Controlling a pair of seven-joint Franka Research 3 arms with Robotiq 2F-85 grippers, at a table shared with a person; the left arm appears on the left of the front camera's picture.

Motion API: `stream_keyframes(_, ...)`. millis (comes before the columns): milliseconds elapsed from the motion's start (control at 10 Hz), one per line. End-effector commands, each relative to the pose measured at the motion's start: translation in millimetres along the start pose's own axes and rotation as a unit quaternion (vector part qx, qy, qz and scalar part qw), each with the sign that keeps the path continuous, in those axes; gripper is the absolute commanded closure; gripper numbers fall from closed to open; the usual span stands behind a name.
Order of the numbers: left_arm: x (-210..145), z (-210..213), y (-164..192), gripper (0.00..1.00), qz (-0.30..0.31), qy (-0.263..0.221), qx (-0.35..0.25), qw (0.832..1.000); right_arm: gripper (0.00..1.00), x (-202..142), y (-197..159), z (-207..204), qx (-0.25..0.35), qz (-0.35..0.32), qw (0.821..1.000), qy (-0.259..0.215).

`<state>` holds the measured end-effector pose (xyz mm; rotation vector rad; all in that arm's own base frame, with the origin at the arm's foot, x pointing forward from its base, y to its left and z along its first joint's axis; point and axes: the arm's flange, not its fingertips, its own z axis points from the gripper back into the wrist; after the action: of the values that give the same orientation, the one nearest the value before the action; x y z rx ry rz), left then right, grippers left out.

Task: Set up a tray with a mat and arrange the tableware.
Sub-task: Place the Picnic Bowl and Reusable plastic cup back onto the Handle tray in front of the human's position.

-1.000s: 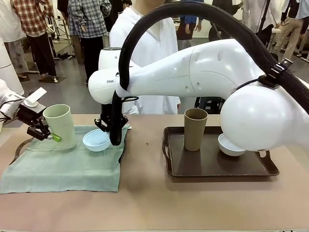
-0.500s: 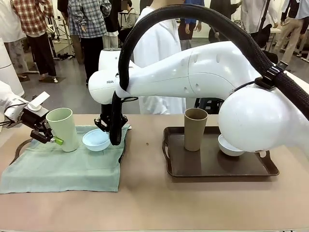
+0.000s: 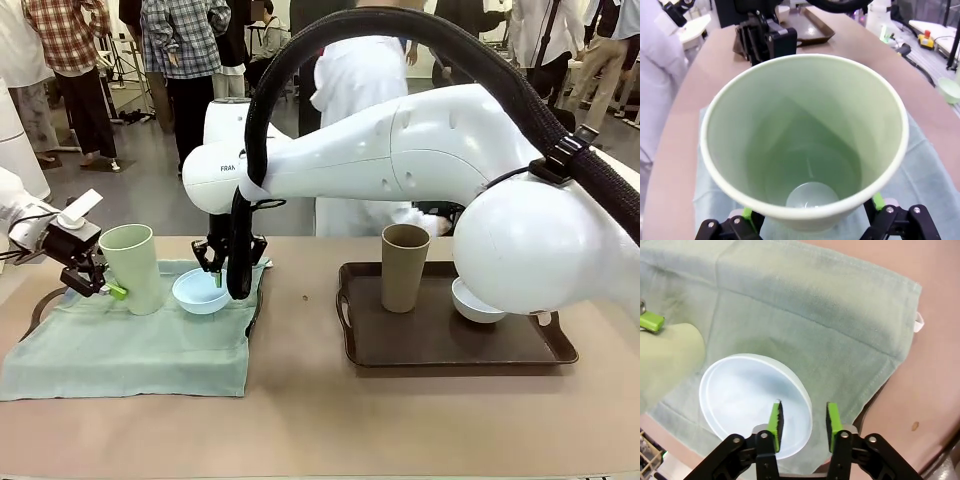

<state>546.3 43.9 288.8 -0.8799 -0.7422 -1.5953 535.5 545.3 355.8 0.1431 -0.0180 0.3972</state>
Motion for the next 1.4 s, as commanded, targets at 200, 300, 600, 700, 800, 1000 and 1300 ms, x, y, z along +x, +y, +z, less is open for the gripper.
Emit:
stream_keyframes(200, 5.4, 17.6, -1.1, 0.00, 0.042, 0.031, 0.018, 0.998, 0.00, -11.8, -2.2, 27.0, -0.023, -0.002, 1.000, -0.015)
stream_keyframes(300, 8.6, 23.5, -5.2, 0.00, 0.052, 0.050, 0.012, 0.997, 0.21, -16.3, -5.0, 32.7, -0.023, -0.006, 1.000, -0.017)
stream_keyframes(600, 31.6, 51.7, -24.9, 0.00, 0.079, 0.141, 0.024, 0.987, 0.12, -35.1, -14.8, 50.6, -0.024, -0.010, 1.000, -0.017)
stream_keyframes(700, 50.8, 61.3, -34.6, 0.00, 0.112, 0.170, 0.039, 0.978, 0.12, -43.8, -18.5, 59.2, -0.027, -0.012, 0.999, -0.019)
stream_keyframes(800, 77.0, 70.3, -47.6, 0.00, 0.141, 0.201, 0.068, 0.967, 0.12, -53.5, -22.4, 69.8, -0.032, -0.021, 0.999, -0.028)
stream_keyframes(1000, 128.3, 78.4, -71.2, 0.00, 0.180, 0.253, 0.139, 0.940, 0.12, -78.7, -34.4, 97.3, -0.036, -0.037, 0.998, -0.045)
stream_keyframes(1300, 190.1, 67.2, -94.0, 0.00, 0.254, 0.320, 0.256, 0.876, 0.12, -122.3, -58.2, 133.9, -0.038, -0.079, 0.994, -0.065)
